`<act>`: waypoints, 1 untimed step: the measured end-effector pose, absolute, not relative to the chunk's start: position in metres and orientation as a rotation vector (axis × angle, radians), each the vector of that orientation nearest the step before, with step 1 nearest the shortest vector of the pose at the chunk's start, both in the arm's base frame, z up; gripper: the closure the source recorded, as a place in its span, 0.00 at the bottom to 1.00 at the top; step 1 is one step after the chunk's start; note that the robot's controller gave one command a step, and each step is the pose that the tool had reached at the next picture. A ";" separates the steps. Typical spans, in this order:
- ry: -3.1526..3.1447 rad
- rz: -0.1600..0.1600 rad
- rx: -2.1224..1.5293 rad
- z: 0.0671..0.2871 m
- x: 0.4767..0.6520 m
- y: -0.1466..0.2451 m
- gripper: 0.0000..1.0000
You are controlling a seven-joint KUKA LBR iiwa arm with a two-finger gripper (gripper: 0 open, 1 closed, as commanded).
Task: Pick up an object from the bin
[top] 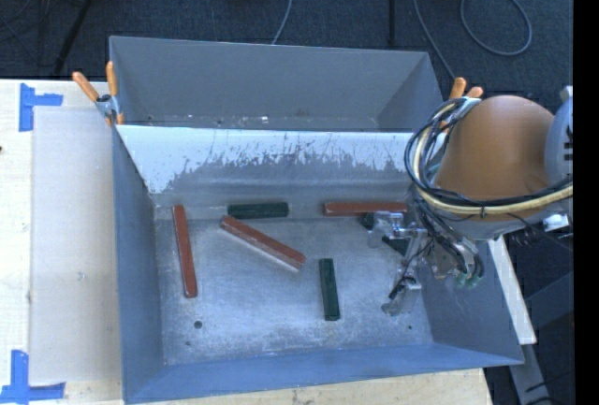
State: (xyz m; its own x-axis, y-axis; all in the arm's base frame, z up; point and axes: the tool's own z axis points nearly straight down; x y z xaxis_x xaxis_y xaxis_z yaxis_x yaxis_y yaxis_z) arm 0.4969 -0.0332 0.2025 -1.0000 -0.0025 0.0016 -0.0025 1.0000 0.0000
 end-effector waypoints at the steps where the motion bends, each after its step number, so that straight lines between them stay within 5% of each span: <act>1: -3.143 -0.005 -0.099 0.155 0.579 0.025 0.00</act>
Offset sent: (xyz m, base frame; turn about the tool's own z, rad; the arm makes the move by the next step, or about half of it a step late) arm 0.0796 0.0536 -0.0448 0.0713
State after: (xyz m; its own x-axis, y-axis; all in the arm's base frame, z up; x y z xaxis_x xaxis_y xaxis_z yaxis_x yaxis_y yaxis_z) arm 0.5787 0.0250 0.1547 -0.9980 0.0628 -0.0025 0.0628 0.9980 0.0032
